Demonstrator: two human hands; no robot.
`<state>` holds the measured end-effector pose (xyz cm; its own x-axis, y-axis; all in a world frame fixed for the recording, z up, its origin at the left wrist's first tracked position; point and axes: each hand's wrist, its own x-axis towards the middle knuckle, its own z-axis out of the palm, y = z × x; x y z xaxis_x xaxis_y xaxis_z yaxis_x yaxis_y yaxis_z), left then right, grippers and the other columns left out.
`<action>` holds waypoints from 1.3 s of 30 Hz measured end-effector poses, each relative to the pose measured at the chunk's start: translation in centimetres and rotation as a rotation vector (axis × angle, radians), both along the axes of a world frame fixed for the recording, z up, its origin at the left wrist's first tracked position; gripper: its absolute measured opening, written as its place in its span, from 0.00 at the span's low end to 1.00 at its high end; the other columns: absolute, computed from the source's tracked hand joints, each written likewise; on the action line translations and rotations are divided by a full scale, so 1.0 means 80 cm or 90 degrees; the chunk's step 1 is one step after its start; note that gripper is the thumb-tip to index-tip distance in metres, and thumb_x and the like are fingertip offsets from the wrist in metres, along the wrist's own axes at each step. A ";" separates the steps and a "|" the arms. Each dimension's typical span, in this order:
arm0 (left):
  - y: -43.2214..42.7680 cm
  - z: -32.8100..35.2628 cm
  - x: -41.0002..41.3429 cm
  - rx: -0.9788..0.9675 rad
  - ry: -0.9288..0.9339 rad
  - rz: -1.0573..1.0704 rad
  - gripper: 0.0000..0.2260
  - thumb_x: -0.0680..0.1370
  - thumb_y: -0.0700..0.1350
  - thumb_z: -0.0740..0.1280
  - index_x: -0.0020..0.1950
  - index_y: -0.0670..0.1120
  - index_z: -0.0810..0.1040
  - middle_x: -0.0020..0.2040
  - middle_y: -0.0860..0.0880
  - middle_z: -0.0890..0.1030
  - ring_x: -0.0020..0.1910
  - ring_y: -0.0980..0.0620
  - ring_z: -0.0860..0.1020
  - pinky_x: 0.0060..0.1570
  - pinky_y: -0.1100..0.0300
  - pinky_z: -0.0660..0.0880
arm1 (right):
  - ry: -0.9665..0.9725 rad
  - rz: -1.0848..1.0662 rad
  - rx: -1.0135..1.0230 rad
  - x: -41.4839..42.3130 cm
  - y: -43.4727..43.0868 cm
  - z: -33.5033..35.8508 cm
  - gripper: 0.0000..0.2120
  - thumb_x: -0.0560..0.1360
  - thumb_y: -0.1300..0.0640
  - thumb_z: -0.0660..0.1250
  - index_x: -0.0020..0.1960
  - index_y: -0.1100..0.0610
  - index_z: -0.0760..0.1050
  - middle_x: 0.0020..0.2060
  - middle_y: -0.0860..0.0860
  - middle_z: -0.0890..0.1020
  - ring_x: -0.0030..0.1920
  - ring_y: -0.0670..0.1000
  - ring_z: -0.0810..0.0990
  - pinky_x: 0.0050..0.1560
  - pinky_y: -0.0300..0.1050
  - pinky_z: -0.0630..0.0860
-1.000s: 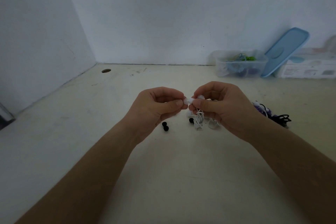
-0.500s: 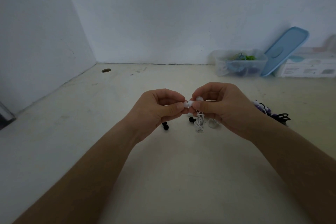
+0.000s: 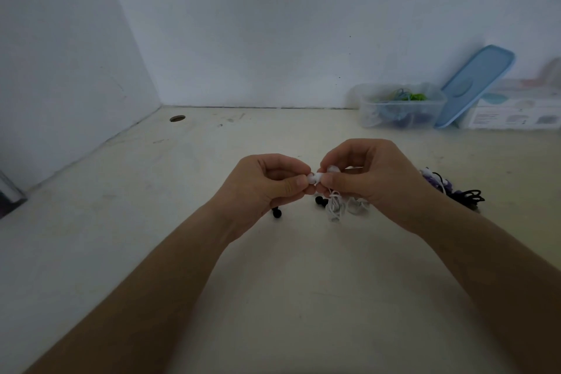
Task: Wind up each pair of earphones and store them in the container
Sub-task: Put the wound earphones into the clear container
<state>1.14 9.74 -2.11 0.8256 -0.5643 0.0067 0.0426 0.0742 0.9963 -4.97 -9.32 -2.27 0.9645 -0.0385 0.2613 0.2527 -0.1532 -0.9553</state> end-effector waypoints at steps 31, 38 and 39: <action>0.003 -0.001 0.002 -0.011 0.013 -0.052 0.11 0.68 0.38 0.72 0.49 0.38 0.81 0.45 0.41 0.85 0.44 0.47 0.85 0.44 0.62 0.80 | 0.000 0.022 0.022 -0.002 0.003 0.001 0.06 0.70 0.69 0.74 0.45 0.63 0.80 0.40 0.58 0.85 0.39 0.55 0.86 0.42 0.43 0.81; 0.003 -0.001 0.005 -0.007 -0.029 -0.050 0.11 0.71 0.44 0.72 0.51 0.42 0.82 0.47 0.42 0.85 0.45 0.48 0.84 0.45 0.60 0.80 | 0.027 0.025 0.124 0.002 0.004 -0.002 0.14 0.62 0.59 0.76 0.46 0.61 0.81 0.40 0.58 0.85 0.40 0.58 0.85 0.43 0.47 0.82; 0.002 0.000 0.003 0.014 -0.047 -0.044 0.12 0.72 0.46 0.71 0.52 0.42 0.82 0.47 0.43 0.85 0.45 0.49 0.84 0.44 0.60 0.80 | 0.030 0.023 0.145 0.003 0.003 -0.002 0.15 0.61 0.59 0.76 0.46 0.61 0.80 0.40 0.58 0.85 0.40 0.57 0.85 0.44 0.48 0.83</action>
<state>1.42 9.92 -2.08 0.7825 -0.6203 0.0538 -0.0273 0.0522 0.9983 -4.74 -9.08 -2.44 0.9774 -0.0571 0.2038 0.2078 0.0760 -0.9752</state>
